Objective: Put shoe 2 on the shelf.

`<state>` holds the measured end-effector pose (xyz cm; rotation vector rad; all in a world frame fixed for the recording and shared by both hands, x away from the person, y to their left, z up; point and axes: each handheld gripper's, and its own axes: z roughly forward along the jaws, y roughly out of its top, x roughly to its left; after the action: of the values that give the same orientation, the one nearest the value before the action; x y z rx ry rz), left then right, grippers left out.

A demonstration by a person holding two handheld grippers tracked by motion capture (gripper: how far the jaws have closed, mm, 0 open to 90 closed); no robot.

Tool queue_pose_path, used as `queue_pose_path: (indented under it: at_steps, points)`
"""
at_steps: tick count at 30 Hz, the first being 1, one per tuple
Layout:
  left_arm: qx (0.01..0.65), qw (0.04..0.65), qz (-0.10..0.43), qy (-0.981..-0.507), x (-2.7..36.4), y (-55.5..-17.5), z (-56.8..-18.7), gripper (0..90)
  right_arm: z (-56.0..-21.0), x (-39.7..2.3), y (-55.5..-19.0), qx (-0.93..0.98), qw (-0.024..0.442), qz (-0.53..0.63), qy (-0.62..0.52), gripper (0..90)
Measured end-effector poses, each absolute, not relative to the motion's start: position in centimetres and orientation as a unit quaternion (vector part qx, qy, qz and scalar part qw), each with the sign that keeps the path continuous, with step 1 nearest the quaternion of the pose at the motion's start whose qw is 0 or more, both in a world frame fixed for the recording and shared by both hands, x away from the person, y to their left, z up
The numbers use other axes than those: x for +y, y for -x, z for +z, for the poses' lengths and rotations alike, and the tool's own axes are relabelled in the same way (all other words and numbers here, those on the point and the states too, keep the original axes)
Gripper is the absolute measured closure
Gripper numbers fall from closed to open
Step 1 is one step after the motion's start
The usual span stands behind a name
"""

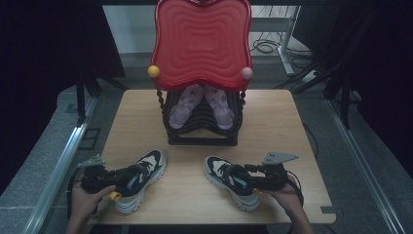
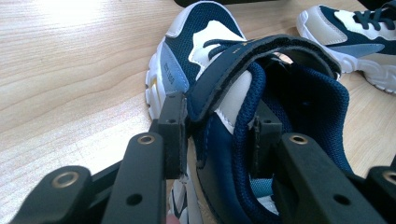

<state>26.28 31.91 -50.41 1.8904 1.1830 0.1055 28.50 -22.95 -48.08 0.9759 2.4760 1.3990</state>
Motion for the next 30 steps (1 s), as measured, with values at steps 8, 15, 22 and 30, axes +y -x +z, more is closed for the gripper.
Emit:
queue_pose_path:
  at_steps: [8, 15, 22, 30]
  points:
    - [0.476, 0.433, 0.046, -0.764, 31.8, -26.3, -50.3, 66.3, -47.7, -23.0, -29.2, 0.83, 0.054, 0.451, -0.324, 58.5]
    - [0.474, 0.425, 0.048, -0.77, 31.6, -26.4, -50.1, 66.8, -47.4, -22.5, -30.2, 0.836, 0.035, 0.443, -0.321, 58.7]
    - [0.471, 0.421, 0.049, -0.774, 31.5, -26.5, -50.0, 67.1, -46.8, -21.6, -31.2, 0.855, 0.027, 0.419, -0.304, 58.2]
    - [0.471, 0.419, 0.049, -0.775, 31.5, -26.6, -49.9, 67.1, -47.0, -21.7, -32.0, 0.859, 0.003, 0.413, -0.304, 57.7]
